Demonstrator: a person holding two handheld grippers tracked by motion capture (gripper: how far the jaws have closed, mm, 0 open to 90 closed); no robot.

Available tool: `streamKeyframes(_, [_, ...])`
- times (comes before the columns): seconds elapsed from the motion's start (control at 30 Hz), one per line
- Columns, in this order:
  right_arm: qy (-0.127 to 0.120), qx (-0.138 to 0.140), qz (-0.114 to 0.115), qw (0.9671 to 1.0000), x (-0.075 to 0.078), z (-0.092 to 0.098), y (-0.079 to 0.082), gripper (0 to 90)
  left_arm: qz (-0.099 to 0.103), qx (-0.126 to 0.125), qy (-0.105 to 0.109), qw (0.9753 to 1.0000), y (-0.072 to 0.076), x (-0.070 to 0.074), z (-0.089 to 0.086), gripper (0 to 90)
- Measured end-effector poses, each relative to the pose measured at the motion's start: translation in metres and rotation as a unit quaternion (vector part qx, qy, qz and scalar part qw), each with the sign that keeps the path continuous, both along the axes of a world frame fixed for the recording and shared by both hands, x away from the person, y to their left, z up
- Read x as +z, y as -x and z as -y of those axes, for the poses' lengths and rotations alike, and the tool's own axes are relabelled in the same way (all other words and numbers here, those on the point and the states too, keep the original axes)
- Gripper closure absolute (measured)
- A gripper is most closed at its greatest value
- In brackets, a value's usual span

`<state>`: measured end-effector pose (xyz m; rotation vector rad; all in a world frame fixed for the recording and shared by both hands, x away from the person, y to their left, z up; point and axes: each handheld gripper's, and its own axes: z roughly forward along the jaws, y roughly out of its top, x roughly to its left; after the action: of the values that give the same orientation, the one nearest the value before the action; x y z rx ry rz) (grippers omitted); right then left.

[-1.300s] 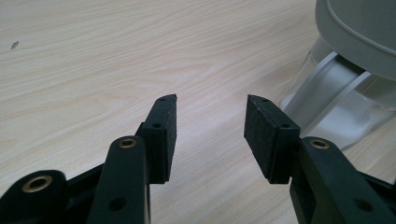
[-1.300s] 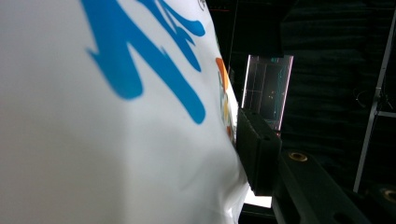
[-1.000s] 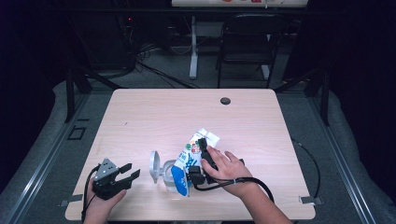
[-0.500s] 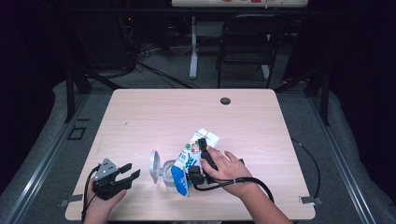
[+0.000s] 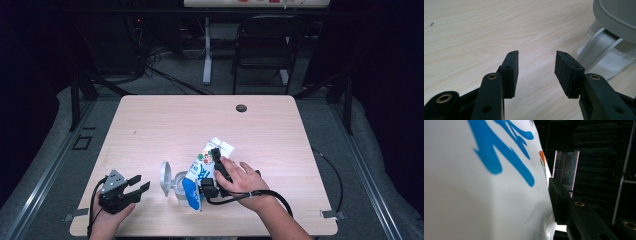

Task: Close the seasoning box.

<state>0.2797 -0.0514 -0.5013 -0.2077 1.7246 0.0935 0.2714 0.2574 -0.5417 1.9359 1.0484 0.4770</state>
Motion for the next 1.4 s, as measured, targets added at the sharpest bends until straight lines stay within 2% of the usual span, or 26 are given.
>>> streamKeyframes(0.93, [0.008,0.006,0.007,0.9999,-0.0005,-0.0014,0.0000,74.2,0.001,0.000,0.001,1.0000,0.0001,0.0003,0.0001,54.6])
streamKeyframes(0.97, [0.015,0.003,0.009,0.9998,0.0003,-0.0018,0.0007,74.2,0.001,0.000,0.000,1.0000,0.0001,0.0004,0.0000,54.6])
streamKeyframes(1.3, [0.022,0.000,0.012,0.9997,0.0012,-0.0020,0.0017,74.4,0.000,0.000,0.001,1.0000,0.0001,0.0002,0.0001,54.6])
streamKeyframes(1.4, [0.016,0.007,0.009,0.9998,-0.0001,-0.0017,0.0009,74.5,0.000,0.000,0.001,1.0000,0.0001,0.0002,0.0001,54.6])
